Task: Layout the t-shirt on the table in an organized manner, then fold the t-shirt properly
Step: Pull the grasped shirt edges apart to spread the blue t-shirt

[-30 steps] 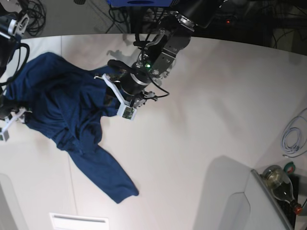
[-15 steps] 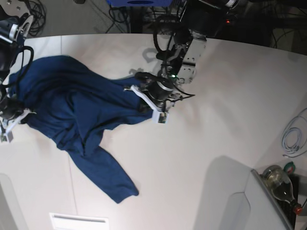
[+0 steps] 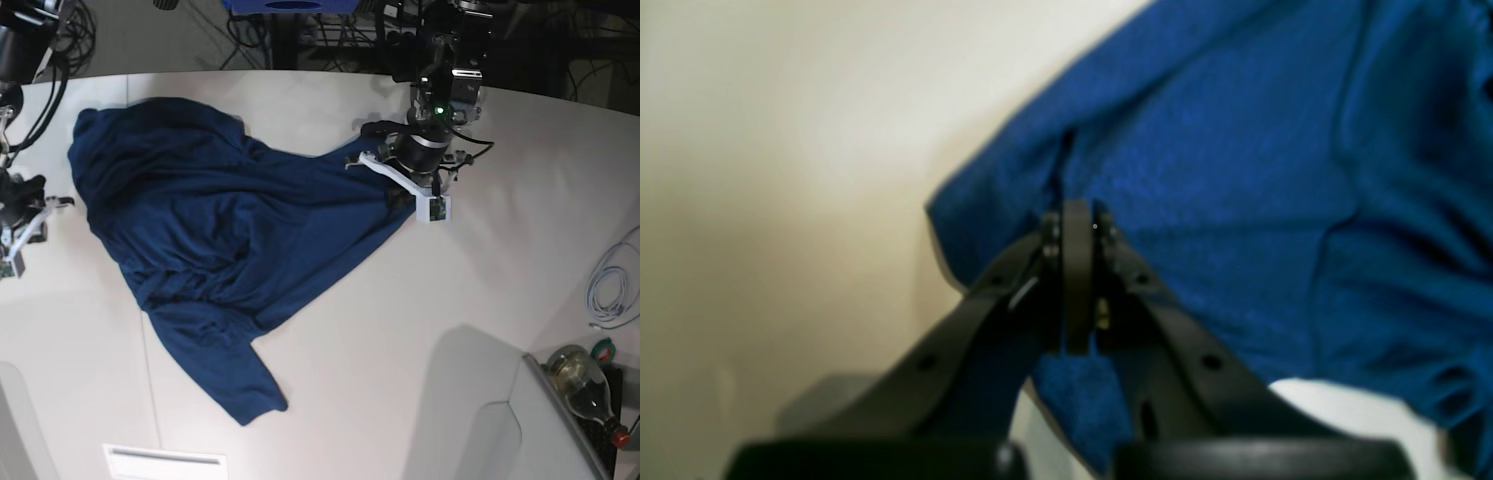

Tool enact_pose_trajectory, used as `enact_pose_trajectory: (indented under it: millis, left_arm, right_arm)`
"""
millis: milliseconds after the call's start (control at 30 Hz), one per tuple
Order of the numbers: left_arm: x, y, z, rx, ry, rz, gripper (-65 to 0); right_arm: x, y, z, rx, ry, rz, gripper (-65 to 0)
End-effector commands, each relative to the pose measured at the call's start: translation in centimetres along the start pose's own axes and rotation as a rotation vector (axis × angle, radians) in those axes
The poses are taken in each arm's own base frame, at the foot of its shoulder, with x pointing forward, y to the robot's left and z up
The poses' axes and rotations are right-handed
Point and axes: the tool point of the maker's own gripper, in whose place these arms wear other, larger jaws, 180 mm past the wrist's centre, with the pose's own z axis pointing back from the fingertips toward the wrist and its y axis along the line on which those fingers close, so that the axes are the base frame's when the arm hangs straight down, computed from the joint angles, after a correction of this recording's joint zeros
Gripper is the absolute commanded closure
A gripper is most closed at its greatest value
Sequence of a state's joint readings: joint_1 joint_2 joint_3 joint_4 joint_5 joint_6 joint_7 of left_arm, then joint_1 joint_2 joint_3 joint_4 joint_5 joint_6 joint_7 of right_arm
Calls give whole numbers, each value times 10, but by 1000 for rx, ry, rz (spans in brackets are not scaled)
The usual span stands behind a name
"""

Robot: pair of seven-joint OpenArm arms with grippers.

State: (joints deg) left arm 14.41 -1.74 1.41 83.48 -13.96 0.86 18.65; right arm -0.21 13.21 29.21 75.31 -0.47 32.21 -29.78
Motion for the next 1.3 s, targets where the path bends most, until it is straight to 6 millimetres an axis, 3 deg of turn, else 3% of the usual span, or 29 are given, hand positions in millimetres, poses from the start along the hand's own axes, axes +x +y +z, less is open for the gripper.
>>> enact_pose_trajectory:
  millis: [0,100,133,233,367,467,567,667,767,933,1267]
  left_arm:
    - [25,-1,4,-6,-80,5,0]
    - [52,-2,15,-7,-156,8,0]
    - [58,-4,19,-12,-175,7,0]
    - [76,-9,29,-23,-228,3,0]
    - [63,-12,21,-29,-189,7,0]
    - [45,-31,8,-60,-138,21,0]
    - [22,-47,-5,-88,-74,26,0]
    - [-2,-47,-11,-84,-10,23,0]
    - [-18,-38,-14,-65,30,25,0]
    - [-25,-25,-15,-44,16,10,0]
    - [1,-32,-11,-59,-50,10,0]
  right_arm:
    - [21,-2,4,-4,-60,18,-168]
    - [25,23,-3,51,-52,81,-338]
    - [26,28,-4,61,-51,94,-368]
    - [39,37,-5,75,-78,113,-368]
    - [89,51,-8,99,-160,167,-371]
    - [117,76,-17,151,-176,235,-371]
    - [129,97,-29,193,-160,277,-371]
    - [120,109,-46,231,-95,290,-369]
    - [108,106,-59,224,-43,248,-369]
    - [110,118,-61,248,-57,240,-369]
    - [113,130,-59,259,-51,232,-368]
